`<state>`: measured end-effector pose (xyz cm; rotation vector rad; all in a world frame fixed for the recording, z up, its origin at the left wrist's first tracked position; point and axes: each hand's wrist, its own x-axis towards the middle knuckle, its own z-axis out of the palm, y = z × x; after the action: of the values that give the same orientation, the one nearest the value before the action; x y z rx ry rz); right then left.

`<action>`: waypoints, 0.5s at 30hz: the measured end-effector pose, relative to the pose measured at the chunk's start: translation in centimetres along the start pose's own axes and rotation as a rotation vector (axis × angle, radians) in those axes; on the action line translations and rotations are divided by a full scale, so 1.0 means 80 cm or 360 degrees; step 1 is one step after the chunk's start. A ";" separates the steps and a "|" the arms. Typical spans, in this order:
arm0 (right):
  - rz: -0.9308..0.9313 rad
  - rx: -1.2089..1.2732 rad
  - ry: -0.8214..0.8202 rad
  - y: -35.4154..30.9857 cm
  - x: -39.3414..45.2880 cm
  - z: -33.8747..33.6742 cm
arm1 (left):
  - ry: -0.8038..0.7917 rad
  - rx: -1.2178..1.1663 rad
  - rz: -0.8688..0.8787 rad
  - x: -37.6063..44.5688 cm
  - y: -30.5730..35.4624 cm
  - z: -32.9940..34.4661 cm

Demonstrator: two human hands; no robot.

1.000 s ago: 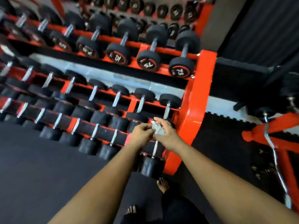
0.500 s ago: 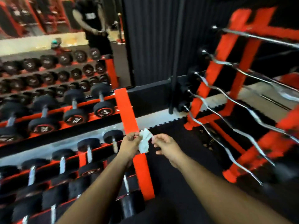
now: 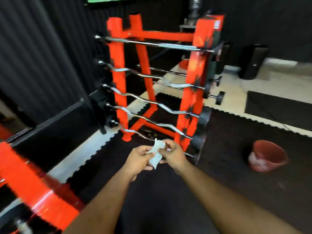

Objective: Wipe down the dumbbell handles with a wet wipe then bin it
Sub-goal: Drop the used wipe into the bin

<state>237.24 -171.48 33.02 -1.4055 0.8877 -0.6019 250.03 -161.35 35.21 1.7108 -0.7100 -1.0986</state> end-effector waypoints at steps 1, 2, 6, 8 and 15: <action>-0.0028 -0.0003 0.0086 -0.001 0.001 -0.025 | -0.0054 0.0020 -0.0006 0.017 0.009 0.022; -0.0052 -0.0041 0.0128 0.000 -0.001 -0.039 | -0.0076 0.0019 -0.0020 0.026 0.015 0.036; -0.0174 -0.0163 0.0491 0.006 -0.011 -0.096 | -0.0299 -0.0196 -0.0113 0.071 0.038 0.098; -0.0197 -0.0239 0.0647 0.009 -0.020 -0.121 | -0.0467 -0.0310 -0.0188 0.087 0.047 0.129; 0.0036 0.0320 0.1017 0.017 -0.065 -0.192 | -0.0786 -0.0028 -0.0021 0.106 0.065 0.230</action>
<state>221.64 -175.96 33.44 -1.0249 1.2985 -1.1235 237.14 -177.82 34.34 1.4377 -0.9870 -1.5541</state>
